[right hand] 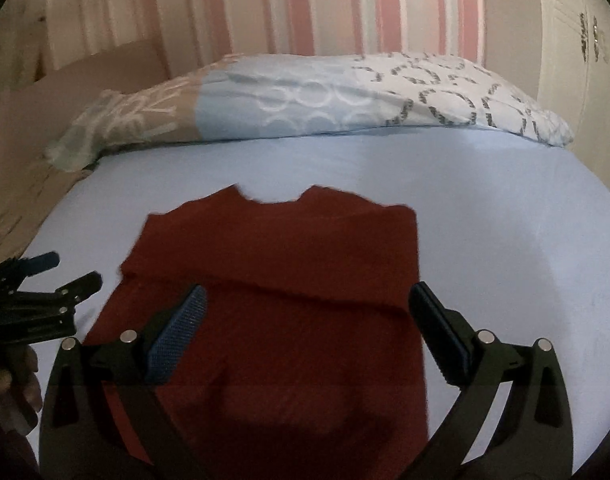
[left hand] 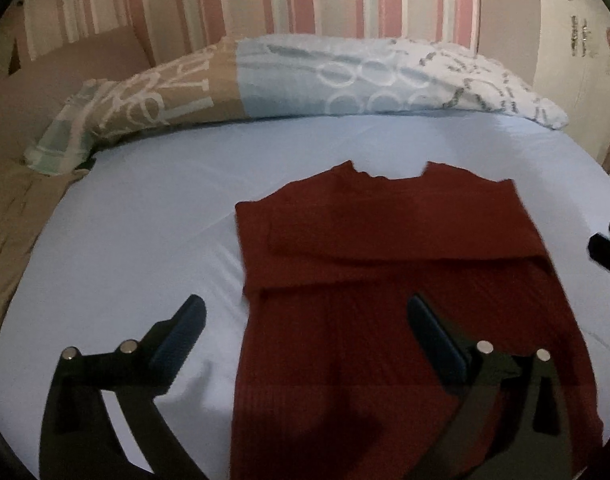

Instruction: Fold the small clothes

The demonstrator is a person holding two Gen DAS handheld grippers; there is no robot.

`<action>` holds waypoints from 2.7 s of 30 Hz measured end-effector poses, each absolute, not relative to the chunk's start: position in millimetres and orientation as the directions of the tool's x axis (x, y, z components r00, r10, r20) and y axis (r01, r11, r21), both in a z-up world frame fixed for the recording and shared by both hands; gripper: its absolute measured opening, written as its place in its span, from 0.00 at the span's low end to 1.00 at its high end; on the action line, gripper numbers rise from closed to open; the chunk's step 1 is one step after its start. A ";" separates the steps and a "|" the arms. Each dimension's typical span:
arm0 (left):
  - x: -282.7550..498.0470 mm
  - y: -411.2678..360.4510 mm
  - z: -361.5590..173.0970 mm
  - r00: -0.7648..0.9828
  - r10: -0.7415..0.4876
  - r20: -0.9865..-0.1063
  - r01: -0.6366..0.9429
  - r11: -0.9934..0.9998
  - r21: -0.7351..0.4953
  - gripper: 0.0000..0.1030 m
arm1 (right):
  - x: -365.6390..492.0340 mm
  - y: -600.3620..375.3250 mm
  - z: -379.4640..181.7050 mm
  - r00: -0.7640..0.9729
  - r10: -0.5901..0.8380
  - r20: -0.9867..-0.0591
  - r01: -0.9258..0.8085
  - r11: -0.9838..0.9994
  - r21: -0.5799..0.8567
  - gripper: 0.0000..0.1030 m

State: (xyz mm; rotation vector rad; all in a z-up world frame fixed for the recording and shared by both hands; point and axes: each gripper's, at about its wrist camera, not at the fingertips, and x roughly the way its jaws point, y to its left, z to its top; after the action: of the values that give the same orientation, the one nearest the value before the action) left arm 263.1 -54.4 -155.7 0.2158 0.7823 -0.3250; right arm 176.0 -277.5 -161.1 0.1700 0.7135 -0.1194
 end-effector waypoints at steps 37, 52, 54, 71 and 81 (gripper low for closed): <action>60.5 58.2 -216.9 0.574 -0.222 -0.788 0.368 0.930 0.006 0.98 | -28.8 -213.2 -221.7 0.654 -0.227 -0.722 0.252 0.965 -0.074 0.97; 75.4 47.1 -246.6 0.435 -0.310 -0.845 0.426 0.898 -0.109 0.76 | -23.5 -213.0 -215.5 0.647 -0.241 -0.724 0.247 0.964 -0.100 0.97; 75.1 47.7 -244.1 0.440 -0.311 -0.843 0.439 0.893 -0.100 0.78 | -22.9 -216.9 -219.2 0.632 -0.240 -0.737 0.252 0.963 -0.099 0.97; 74.2 45.8 -246.1 0.448 -0.275 -0.851 0.449 0.892 -0.052 0.78 | -23.7 -250.6 -255.7 0.554 0.007 -0.832 0.308 0.927 0.213 0.14; 78.5 61.1 -225.0 0.434 -0.258 -0.863 0.454 0.890 -0.038 0.18 | -37.1 -255.4 -201.6 0.623 -0.016 -0.782 0.263 0.946 0.191 0.13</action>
State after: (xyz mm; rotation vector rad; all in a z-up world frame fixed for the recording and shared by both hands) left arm 78.5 61.1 -225.0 0.2117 1.0310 -0.4476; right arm -37.1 -255.4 -201.6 0.3010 0.8866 -0.1626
